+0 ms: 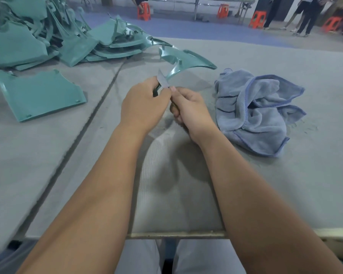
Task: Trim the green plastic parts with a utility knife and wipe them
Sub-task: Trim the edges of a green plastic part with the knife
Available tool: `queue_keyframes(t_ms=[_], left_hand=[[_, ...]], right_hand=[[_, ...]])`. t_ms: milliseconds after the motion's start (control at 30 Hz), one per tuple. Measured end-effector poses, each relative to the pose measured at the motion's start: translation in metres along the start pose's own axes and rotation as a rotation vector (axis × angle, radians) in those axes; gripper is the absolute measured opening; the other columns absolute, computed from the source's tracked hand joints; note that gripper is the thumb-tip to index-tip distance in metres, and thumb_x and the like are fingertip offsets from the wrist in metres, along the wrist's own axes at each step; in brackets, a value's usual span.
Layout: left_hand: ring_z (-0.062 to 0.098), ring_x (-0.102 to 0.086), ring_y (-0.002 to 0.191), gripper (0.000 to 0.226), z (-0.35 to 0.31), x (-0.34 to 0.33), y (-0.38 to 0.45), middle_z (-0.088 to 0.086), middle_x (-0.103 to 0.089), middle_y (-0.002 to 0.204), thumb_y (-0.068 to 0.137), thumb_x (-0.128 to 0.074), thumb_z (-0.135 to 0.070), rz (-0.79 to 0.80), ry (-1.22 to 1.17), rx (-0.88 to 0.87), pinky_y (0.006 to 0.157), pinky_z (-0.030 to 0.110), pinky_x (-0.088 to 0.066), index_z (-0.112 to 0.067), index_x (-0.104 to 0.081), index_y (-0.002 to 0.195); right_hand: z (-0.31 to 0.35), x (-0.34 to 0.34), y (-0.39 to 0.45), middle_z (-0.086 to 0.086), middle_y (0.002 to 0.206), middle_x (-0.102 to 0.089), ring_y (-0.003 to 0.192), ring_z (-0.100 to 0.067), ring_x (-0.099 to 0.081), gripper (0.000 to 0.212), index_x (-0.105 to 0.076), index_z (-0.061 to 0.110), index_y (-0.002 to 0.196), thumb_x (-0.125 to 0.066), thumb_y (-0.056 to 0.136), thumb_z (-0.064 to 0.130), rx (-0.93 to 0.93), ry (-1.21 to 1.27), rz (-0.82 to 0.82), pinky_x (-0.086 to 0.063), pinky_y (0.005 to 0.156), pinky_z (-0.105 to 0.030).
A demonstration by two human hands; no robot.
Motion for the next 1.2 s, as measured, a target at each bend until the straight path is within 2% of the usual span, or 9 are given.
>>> queue_keyframes(t_ms=[67,133,200,300,533,800,967,1100,1200], left_hand=[[0.014,-0.056,0.065,0.022,0.003,-0.003,0.002,-0.007,-0.061,0.065,0.086,-0.049,-0.029,0.082,-0.104,0.040,0.060,0.038,-0.045,-0.018,-0.062,0.073],[0.021,-0.056,0.062,0.027,0.006,-0.006,0.004,0.004,-0.062,0.066,0.093,-0.049,-0.023,0.163,-0.124,0.096,0.066,0.039,-0.049,-0.008,-0.063,0.075],[0.016,-0.051,0.053,0.031,0.006,-0.009,0.004,0.002,-0.058,0.061,0.098,-0.046,-0.021,0.227,-0.154,0.150,0.056,0.031,-0.047,-0.009,-0.059,0.072],[0.013,-0.047,0.052,0.030,0.005,-0.008,0.006,0.000,-0.058,0.061,0.098,-0.047,-0.020,0.277,-0.209,0.213,0.051,0.023,-0.041,-0.012,-0.059,0.072],[0.004,-0.023,0.038,0.019,0.005,-0.005,0.007,-0.009,-0.034,0.047,0.096,-0.052,-0.010,0.309,-0.583,0.394,0.035,0.015,-0.017,-0.012,-0.058,0.078],[0.007,-0.022,0.042,0.027,0.007,-0.012,0.004,-0.011,-0.029,0.041,0.093,-0.061,-0.028,0.138,-0.374,0.260,0.041,0.021,-0.017,-0.020,-0.066,0.068],[0.015,-0.026,0.055,0.054,0.008,-0.014,0.006,0.004,-0.032,0.058,0.084,-0.068,-0.048,0.005,-0.247,0.223,0.055,0.031,-0.018,0.006,-0.068,0.084],[0.005,-0.046,0.051,0.034,0.011,-0.012,0.007,0.004,-0.062,0.064,0.091,-0.056,-0.051,0.008,-0.151,0.195,0.054,0.024,-0.035,-0.024,-0.073,0.079],[0.008,-0.038,0.052,0.027,0.013,-0.009,0.008,-0.002,-0.048,0.061,0.095,-0.050,-0.048,0.022,-0.077,0.163,0.055,0.028,-0.031,-0.030,-0.064,0.080]], right_hand=[[-0.003,0.000,0.001,0.001,0.051,-0.036,0.040,-0.005,-0.029,0.042,-0.063,0.023,0.063,-0.046,0.101,0.022,-0.014,-0.037,0.001,-0.024,0.039,-0.017],[-0.005,0.001,0.003,0.008,0.045,-0.037,0.041,-0.006,-0.028,0.038,-0.058,0.018,0.065,-0.047,0.101,0.020,-0.028,-0.067,-0.024,-0.024,0.040,-0.018],[-0.007,0.004,0.006,0.007,0.043,-0.038,0.042,-0.008,-0.025,0.037,-0.054,0.015,0.064,-0.047,0.100,0.019,-0.037,-0.090,-0.044,-0.021,0.040,-0.021],[-0.007,0.005,0.006,-0.006,0.052,-0.044,0.043,-0.010,-0.025,0.035,-0.055,0.012,0.067,-0.047,0.100,0.019,-0.039,-0.112,-0.038,-0.020,0.040,-0.022],[-0.003,0.004,0.003,0.009,0.048,-0.036,0.041,-0.004,-0.029,0.023,-0.059,0.013,0.082,-0.046,0.101,0.016,-0.046,-0.007,-0.001,-0.022,0.039,-0.019],[-0.006,0.007,0.009,0.009,0.043,-0.035,0.040,-0.006,-0.026,0.030,-0.055,0.016,0.071,-0.048,0.100,0.021,-0.060,-0.043,-0.116,-0.022,0.039,-0.020],[-0.006,0.007,0.009,0.010,0.043,-0.035,0.040,-0.006,-0.024,0.032,-0.055,0.017,0.070,-0.047,0.100,0.021,-0.067,0.017,-0.186,-0.022,0.038,-0.020],[-0.007,0.008,0.008,0.012,0.043,-0.039,0.041,-0.005,-0.029,0.031,-0.055,0.016,0.070,-0.049,0.100,0.024,-0.066,-0.021,-0.271,-0.026,0.046,-0.023],[-0.006,0.006,0.008,0.010,0.045,-0.040,0.040,-0.005,-0.031,0.032,-0.057,0.016,0.070,-0.049,0.100,0.024,-0.066,-0.036,-0.322,-0.027,0.047,-0.024]])
Point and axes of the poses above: each hand's wrist, its own y-axis towards the middle knuckle, its own x-axis out of the back of the hand, z = x × y, the point moved 2 cm from there along y, towards the middle knuckle
